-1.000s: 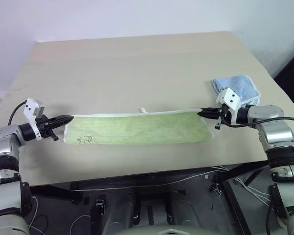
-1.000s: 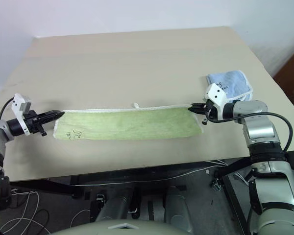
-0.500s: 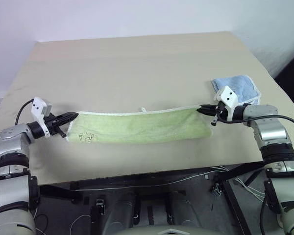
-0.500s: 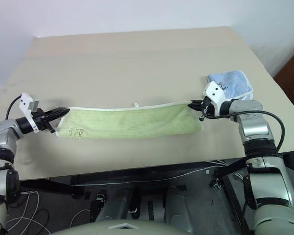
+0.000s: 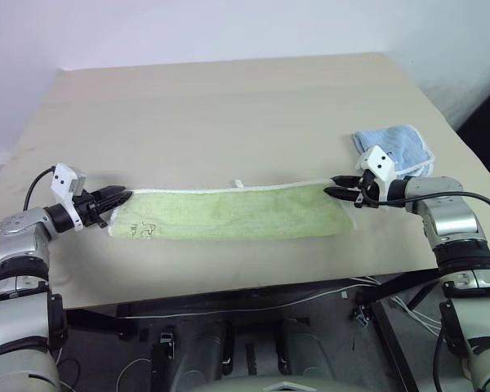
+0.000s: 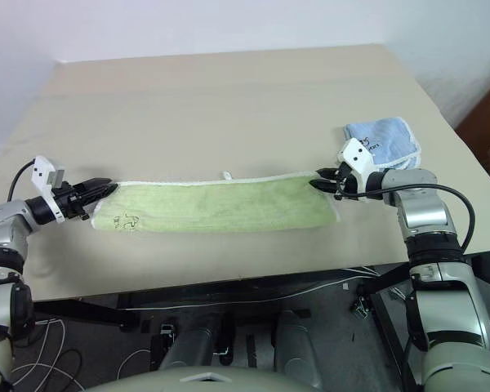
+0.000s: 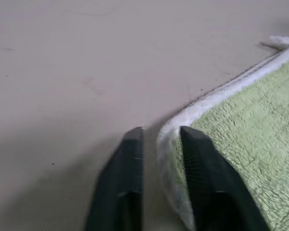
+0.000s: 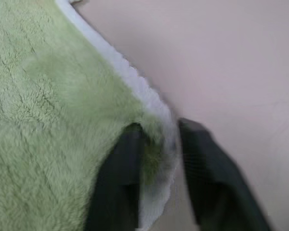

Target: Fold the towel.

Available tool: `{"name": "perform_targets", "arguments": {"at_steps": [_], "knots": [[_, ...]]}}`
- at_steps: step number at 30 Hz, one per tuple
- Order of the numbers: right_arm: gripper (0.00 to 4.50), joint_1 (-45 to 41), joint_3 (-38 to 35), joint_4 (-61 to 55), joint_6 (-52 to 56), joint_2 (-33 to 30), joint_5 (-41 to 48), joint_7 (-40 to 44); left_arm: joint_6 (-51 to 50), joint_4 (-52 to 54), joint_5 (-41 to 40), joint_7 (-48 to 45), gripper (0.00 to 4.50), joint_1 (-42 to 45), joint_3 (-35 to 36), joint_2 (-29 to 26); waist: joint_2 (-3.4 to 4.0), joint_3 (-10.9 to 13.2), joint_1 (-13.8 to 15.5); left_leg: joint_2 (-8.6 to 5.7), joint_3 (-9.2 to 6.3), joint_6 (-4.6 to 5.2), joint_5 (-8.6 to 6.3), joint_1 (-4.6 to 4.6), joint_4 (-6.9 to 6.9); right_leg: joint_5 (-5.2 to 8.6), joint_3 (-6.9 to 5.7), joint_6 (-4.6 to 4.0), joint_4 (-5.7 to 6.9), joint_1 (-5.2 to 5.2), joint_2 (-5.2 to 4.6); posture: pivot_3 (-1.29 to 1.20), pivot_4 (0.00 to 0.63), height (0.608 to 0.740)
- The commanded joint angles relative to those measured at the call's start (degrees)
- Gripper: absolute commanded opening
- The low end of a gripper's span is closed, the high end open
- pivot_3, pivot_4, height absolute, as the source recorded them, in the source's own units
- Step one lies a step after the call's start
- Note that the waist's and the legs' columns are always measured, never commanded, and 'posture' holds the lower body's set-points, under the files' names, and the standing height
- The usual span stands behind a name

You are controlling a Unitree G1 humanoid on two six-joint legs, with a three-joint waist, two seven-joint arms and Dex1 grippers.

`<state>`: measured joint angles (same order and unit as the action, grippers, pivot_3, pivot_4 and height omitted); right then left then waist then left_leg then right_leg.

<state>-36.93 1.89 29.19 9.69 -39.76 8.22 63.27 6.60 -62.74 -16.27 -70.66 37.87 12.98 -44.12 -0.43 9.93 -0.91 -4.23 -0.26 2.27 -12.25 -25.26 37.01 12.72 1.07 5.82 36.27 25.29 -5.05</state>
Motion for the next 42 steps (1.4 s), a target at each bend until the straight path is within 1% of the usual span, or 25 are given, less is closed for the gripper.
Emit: {"name": "perform_targets", "arguments": {"at_steps": [1,4,6,7,9,11,13,14,16,18,20,21,23,26,27,29,32,37,42], "knots": [[2.65,-1.39,-1.84,-1.47,-0.11,-0.33,1.22,-0.32,1.16,0.26,-0.41,0.68,2.69,-0.17,1.94,-1.11,0.0,0.0,0.0,0.0,0.0,0.0,0.0,0.0,0.0,0.0,0.0,0.0,0.0,0.0,0.0,0.0,0.15,0.74],[3.67,-1.33,-2.54,-2.03,0.6,-0.6,2.13,0.03,1.22,0.57,-0.61,0.81,3.72,-0.48,2.39,-1.14,0.0,0.0,0.01,0.0,0.0,0.0,0.0,0.0,0.0,0.0,0.0,0.0,0.0,0.0,0.0,0.0,0.15,0.74],[4.32,-1.01,-4.37,-4.48,5.01,-1.5,5.04,0.97,2.69,1.09,-1.31,2.58,4.35,-0.75,3.93,-1.14,0.0,0.0,-0.01,0.0,0.0,0.0,0.0,0.0,0.0,0.0,0.0,0.0,0.0,0.0,0.0,0.0,0.15,0.74],[4.45,-0.76,-5.02,-5.61,7.42,-2.07,6.32,1.56,3.43,1.2,-1.6,3.99,4.47,-0.65,4.79,-1.13,0.0,0.0,0.0,0.0,0.0,0.0,0.0,0.0,0.0,0.0,0.01,0.0,0.0,0.0,0.0,0.0,0.15,0.74],[4.45,0.05,-6.19,-7.44,14.19,-3.77,8.69,2.62,5.14,1.92,-2.22,7.08,4.47,-0.27,6.46,-1.06,0.0,0.0,0.09,0.0,-0.01,0.0,0.0,-0.02,0.0,0.0,0.01,0.0,0.0,0.02,-0.01,0.0,0.15,0.74],[4.45,1.1,-8.18,-9.78,25.03,-5.17,12.27,1.54,0.47,6.43,-5.31,6.9,4.47,-0.34,8.58,-0.86,-0.02,0.0,0.32,0.0,-0.02,0.0,-0.01,-0.02,0.0,0.0,0.0,0.0,-0.01,0.01,-0.02,0.0,0.15,0.74],[4.45,2.08,-10.77,-12.36,34.81,-5.76,15.84,-0.81,-5.84,14.01,-8.68,5.61,4.47,-2.2,9.64,-0.26,-0.11,-0.04,0.36,0.01,-0.07,0.01,-0.01,-0.06,0.0,0.01,-0.03,-0.01,-0.03,0.0,-0.05,0.0,0.15,0.74],[4.45,2.51,-11.73,-13.44,37.6,-5.84,16.96,-1.7,-8.2,17.16,-9.74,5.63,4.47,-3.3,9.85,0.02,-0.11,-0.04,0.29,0.01,-0.07,0.02,-0.02,-0.07,0.0,0.01,-0.03,-0.02,-0.05,-0.01,-0.06,0.0,0.15,0.74],[4.45,4.24,-14.8,-16.3,47.47,-5.82,20.93,-4.11,-16.17,31.81,-12.95,6.83,4.47,-9.3,8.33,1.32,-0.07,-0.06,0.11,0.01,-0.06,0.05,-0.04,-0.07,-0.01,0.02,0.0,-0.03,-0.1,-0.04,-0.07,0.0,0.15,0.74],[4.45,5.42,-18.47,-18.8,56.74,-5.07,25.1,-6.74,-25.15,45.78,-16.7,7.79,4.47,-15.44,6.53,1.59,-0.07,-0.06,-0.1,0.0,-0.06,0.09,-0.07,-0.08,-0.08,0.01,0.04,-0.03,-0.15,-0.04,-0.08,0.0,0.15,0.74],[4.45,5.87,-21.32,-20.6,62.0,-4.03,27.78,-9.34,-31.04,53.5,-19.3,9.7,4.47,-18.7,6.44,1.77,-0.07,-0.05,-0.21,0.0,-0.05,0.11,-0.09,-0.07,-0.12,0.02,0.07,-0.03,-0.15,-0.02,-0.08,0.0,0.15,0.74],[4.45,5.62,-24.32,-20.9,66.28,-2.36,29.53,-11.6,-33.22,58.02,-21.2,9.82,4.47,-20.68,6.11,2.31,-0.07,-0.05,-0.23,0.01,-0.05,0.11,-0.09,-0.08,-0.12,0.02,0.07,-0.03,-0.15,0.01,-0.07,0.0,0.15,0.74],[4.45,5.47,-28.24,-21.76,71.99,-0.11,31.95,-14.7,-35.6,63.66,-22.88,10.22,4.47,-23.2,5.53,2.99,-0.06,-0.06,-0.14,0.05,-0.05,0.1,-0.08,-0.06,-0.12,0.06,0.07,-0.11,-0.12,0.0,-0.04,0.0,0.15,0.74],[4.45,5.83,-33.82,-22.81,80.58,2.34,33.85,-18.29,-38.76,69.8,-23.14,11.96,4.47,-24.43,2.1,4.0,-0.03,-0.08,0.07,0.05,-0.05,0.1,-0.08,-0.02,-0.1,0.13,0.07,-0.24,-0.13,-0.06,-0.04,0.0,0.15,0.74],[4.45,5.92,-35.21,-22.81,82.06,2.81,34.32,-19.33,-39.74,71.02,-23.42,12.48,4.47,-24.49,1.38,4.21,-0.03,-0.08,0.26,0.05,-0.05,0.1,-0.08,-0.02,-0.08,0.13,0.07,-0.24,-0.14,-0.09,-0.05,0.0,0.15,0.74],[4.45,8.64,-35.39,-24.27,82.8,1.88,36.1,-20.2,-40.29,73.69,-22.94,13.09,4.47,-24.69,-0.46,4.61,-0.04,-0.08,0.48,0.04,-0.05,0.1,-0.08,-0.03,-0.03,0.13,0.05,-0.25,-0.17,-0.13,-0.06,0.0,0.15,0.74],[4.45,13.74,-35.7,-25.54,82.81,-0.23,41.56,-21.96,-41.49,76.67,-20.04,16.96,4.47,-23.73,-4.16,5.29,-0.04,-0.09,0.48,0.03,-0.05,0.13,-0.1,-0.06,-0.05,0.13,0.02,-0.25,-0.29,-0.17,-0.08,0.0,0.15,0.74],[4.45,16.51,-38.43,-23.4,82.81,-1.85,48.6,-26.63,-42.5,80.75,-20.71,18.16,4.47,-23.48,-6.42,5.9,-0.02,-0.09,-0.22,0.03,0.0,0.15,-0.11,-0.04,-0.05,0.13,0.08,-0.24,-0.27,-0.15,-0.06,0.0,0.15,0.74],[4.45,19.52,-38.67,-24.29,82.81,-0.96,53.48,-31.39,-41.31,82.21,-19.45,17.87,4.47,-24.69,-9.03,6.1,0.01,-0.11,0.14,0.06,-0.01,0.17,-0.1,0.02,-0.05,0.14,0.06,-0.25,-0.25,-0.21,-0.04,0.0,0.15,0.74]]}}
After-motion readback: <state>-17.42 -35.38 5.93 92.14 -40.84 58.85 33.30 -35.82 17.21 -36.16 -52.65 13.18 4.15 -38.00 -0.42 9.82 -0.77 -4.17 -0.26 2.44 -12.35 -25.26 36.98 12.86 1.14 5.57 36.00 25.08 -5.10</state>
